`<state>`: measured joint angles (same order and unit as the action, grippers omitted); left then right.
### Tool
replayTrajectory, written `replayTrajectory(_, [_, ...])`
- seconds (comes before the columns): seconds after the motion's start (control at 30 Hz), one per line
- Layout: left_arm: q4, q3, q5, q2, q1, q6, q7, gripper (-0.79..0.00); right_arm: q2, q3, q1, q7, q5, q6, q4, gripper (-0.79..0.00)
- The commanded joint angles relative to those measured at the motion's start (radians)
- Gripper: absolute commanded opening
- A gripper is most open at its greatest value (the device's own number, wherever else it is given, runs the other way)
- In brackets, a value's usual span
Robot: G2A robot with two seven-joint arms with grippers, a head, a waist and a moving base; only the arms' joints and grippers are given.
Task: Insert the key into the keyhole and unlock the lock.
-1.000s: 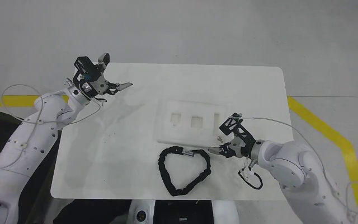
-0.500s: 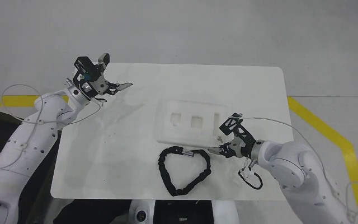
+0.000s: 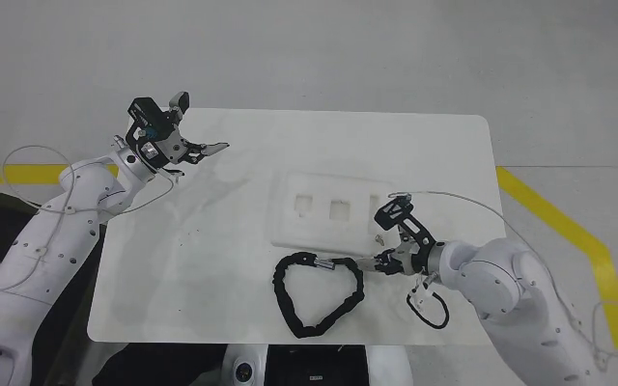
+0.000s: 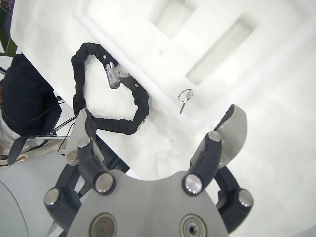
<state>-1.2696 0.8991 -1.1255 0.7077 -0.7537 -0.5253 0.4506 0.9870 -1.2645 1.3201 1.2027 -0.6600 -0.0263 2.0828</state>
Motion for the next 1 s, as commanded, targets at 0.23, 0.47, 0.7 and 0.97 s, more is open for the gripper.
replayTrajectory(0.23, [0.000, 0.000, 0.000, 0.000, 0.000, 0.000, 0.000, 0.000, 0.003, 0.027, -0.037, 0.025, 0.004, 0.052, -0.024, -0.077])
replayTrajectory(0.47, [0.000, 0.000, 0.000, 0.000, 0.000, 0.000, 0.000, 0.000, 0.005, 0.045, -0.069, 0.059, -0.004, 0.101, -0.033, -0.219])
replayTrajectory(0.7, [0.000, 0.000, 0.000, 0.000, 0.000, 0.000, 0.000, 0.000, 0.009, 0.066, -0.100, 0.060, -0.014, 0.142, -0.069, -0.400])
replayTrajectory(0.97, [0.000, 0.000, 0.000, 0.000, 0.000, 0.000, 0.000, 0.000, 0.009, 0.072, -0.106, 0.064, -0.049, 0.190, -0.068, -0.471])
